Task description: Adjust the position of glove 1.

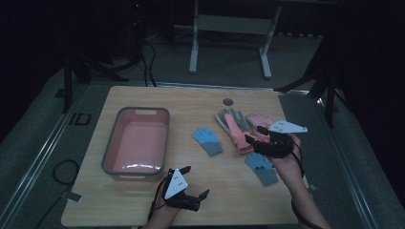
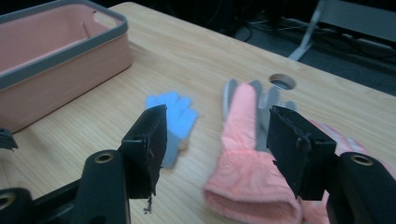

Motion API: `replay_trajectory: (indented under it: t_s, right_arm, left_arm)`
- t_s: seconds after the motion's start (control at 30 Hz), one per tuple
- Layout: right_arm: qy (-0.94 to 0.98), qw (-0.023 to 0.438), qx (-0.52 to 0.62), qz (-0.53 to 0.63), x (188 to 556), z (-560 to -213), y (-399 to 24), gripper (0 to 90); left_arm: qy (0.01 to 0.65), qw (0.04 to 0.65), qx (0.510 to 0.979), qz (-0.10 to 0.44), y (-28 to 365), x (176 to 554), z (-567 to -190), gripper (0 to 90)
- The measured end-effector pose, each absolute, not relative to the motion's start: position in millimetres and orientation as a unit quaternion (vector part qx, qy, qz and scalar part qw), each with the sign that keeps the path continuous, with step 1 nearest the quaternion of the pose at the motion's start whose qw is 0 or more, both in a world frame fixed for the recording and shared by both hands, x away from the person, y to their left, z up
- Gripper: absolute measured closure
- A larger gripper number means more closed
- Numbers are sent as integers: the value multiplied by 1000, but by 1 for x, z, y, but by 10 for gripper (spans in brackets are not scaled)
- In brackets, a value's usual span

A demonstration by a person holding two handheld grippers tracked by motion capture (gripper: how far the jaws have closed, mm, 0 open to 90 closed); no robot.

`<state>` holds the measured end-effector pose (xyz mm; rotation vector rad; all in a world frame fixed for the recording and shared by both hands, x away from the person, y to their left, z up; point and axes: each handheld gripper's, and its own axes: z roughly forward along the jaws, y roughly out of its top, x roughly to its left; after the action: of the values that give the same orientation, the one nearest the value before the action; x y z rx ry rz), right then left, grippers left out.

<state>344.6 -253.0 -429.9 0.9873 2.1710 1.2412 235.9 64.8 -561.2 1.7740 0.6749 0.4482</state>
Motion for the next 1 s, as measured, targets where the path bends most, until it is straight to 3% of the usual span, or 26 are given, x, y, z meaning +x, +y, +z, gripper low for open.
replay_trajectory:
  t_s: [0.17,0.33,1.0]
  right_arm:
    - [805,204,337,443,354,-439,-232,393]
    - [807,169,351,444,368,-448,-216,482]
    - [847,134,332,394,413,-494,-153,596]
  left_arm:
    - [290,564,751,186,66,236,-561,1]
    - [289,563,752,186,66,236,-561,1]
    - [287,566,750,185,66,236,-561,1]
